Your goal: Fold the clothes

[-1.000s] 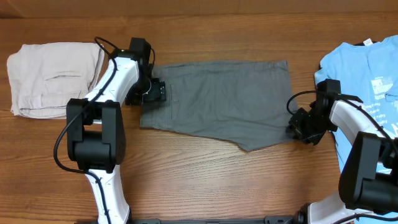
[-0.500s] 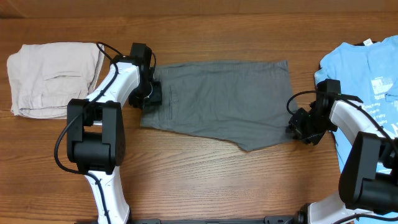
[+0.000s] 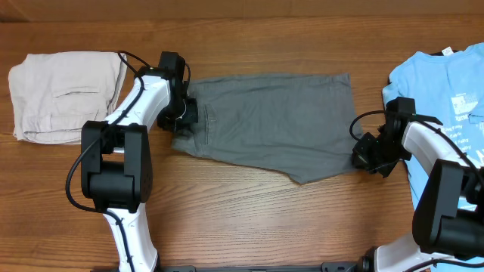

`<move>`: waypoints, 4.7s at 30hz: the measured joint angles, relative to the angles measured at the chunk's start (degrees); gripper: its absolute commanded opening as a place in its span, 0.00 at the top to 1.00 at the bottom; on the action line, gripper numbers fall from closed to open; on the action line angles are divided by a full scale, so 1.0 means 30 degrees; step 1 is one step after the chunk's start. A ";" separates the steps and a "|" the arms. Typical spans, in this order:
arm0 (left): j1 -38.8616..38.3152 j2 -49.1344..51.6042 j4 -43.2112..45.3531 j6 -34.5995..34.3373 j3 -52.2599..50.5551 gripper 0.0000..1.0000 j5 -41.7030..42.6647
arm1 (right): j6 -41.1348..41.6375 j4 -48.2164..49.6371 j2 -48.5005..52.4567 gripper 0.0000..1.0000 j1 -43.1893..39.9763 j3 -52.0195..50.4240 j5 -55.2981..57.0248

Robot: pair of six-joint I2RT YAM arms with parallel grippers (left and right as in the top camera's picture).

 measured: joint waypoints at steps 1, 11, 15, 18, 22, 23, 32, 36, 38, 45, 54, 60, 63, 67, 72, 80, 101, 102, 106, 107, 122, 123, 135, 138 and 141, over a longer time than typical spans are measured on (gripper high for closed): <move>0.0000 0.0000 -0.0233 0.0000 0.0044 0.96 -0.0066 | -0.0117 -0.0240 0.0087 0.86 -0.0029 0.0219 -0.0313; 0.0000 0.0007 -0.3512 0.0444 0.2856 0.96 -0.0685 | -0.1727 -0.3424 -0.0051 0.86 0.1056 0.5690 -0.4189; 0.0000 0.0007 -0.4379 0.0503 0.4320 0.96 -0.0787 | -0.2040 -0.3206 -0.0189 0.96 0.2820 0.5843 -0.4648; -0.0051 0.0007 -0.5085 0.0510 0.5238 0.96 -0.0831 | -0.2098 -0.2178 -0.0189 0.96 0.4116 0.5763 -0.4787; -0.0087 0.0007 -0.6127 0.0539 0.6790 0.96 -0.0831 | -0.1377 -0.0430 -0.0189 0.96 0.5894 0.4903 -0.4976; -0.0087 0.0007 -0.6404 0.0561 0.7155 0.96 -0.0831 | -0.1129 -0.0022 -0.0189 0.96 0.6273 0.4612 -0.4991; -0.0364 0.0007 -0.8080 0.0561 0.9617 0.96 -0.0896 | 0.0619 0.4437 0.0481 0.96 0.9916 0.2361 -0.5056; -0.0867 0.0007 -0.8225 0.0561 0.9901 0.96 -0.0969 | 0.1202 0.5319 0.0612 0.96 1.1373 0.2047 -0.5027; -0.1107 0.0007 -0.8291 0.0561 0.9901 0.96 -0.0976 | 0.1661 0.5457 0.0612 0.96 1.1839 0.2047 -0.4736; -0.1377 0.0007 -0.8386 0.0561 0.9959 0.96 -0.0976 | 0.3140 0.7388 0.0612 0.96 1.3092 0.1384 -0.2761; -0.1464 0.0007 -0.9916 0.0554 1.1577 0.96 -0.0947 | 0.3585 0.9406 0.0619 0.96 1.4331 0.0896 -0.2623; -0.1617 0.0007 -1.0520 0.0554 1.2801 0.96 -0.0328 | 0.3810 0.9850 0.0933 0.96 1.4404 0.0889 -0.2608; -0.1719 0.0007 -1.0550 0.0546 1.2888 0.96 -0.0066 | 0.4284 1.0178 0.1676 0.96 1.4440 0.0889 -0.2608; -0.1821 0.0007 -1.0579 0.0532 1.2888 0.96 0.0051 | 0.4714 1.0892 0.2805 0.96 1.4753 0.0896 -0.2710; -0.1829 0.0007 -1.0593 0.0495 1.2896 0.96 0.0058 | 0.4976 1.1198 0.2951 0.96 1.5263 0.0940 -0.2739; -0.1836 0.0007 -1.0659 0.0495 1.2896 0.96 0.0058 | 0.4524 0.9173 0.2776 0.96 1.4535 0.2171 -0.3330; -0.1836 0.0007 -1.0593 0.0481 1.2903 0.96 0.1996 | 0.4634 1.3828 0.5435 0.96 1.4418 0.3541 -0.2324; -0.1836 0.0007 -1.0608 0.0488 1.2947 0.96 0.2084 | 0.4619 1.3886 0.5442 0.96 1.4411 0.3541 -0.2324; -0.1836 0.0007 -1.0892 0.0488 1.3580 0.96 0.2310 | 0.4313 1.4222 0.5450 0.96 1.4353 0.3548 -0.2871; -0.1836 0.0007 -1.1030 0.0488 1.3843 0.96 0.2361 | 0.4087 1.4141 0.5413 0.96 1.4273 0.3585 -0.3133; -0.2084 0.0007 -1.1730 0.0466 1.5467 0.96 0.2557 | 0.2477 0.0685 -0.1566 0.96 0.7606 0.4983 -0.0860; -0.2302 0.0007 -1.1701 0.0415 1.5467 0.96 0.2557 | 0.2361 -0.0087 -0.1515 0.96 0.7227 0.4932 -0.0430; -0.5005 0.0007 -1.0928 -0.1005 1.5467 0.96 0.0750 | 0.1100 0.0568 -0.1224 0.96 0.5654 0.0903 0.1734; -0.5333 0.0007 -1.0761 -0.1501 1.5467 0.96 0.0597 | 0.1122 0.1355 -0.1217 0.96 0.5646 -0.0401 0.1749; -0.5552 0.0007 -1.0426 -0.2055 1.5467 0.96 0.0488 | 0.1399 0.2237 -0.1311 0.96 0.5632 -0.1297 0.1749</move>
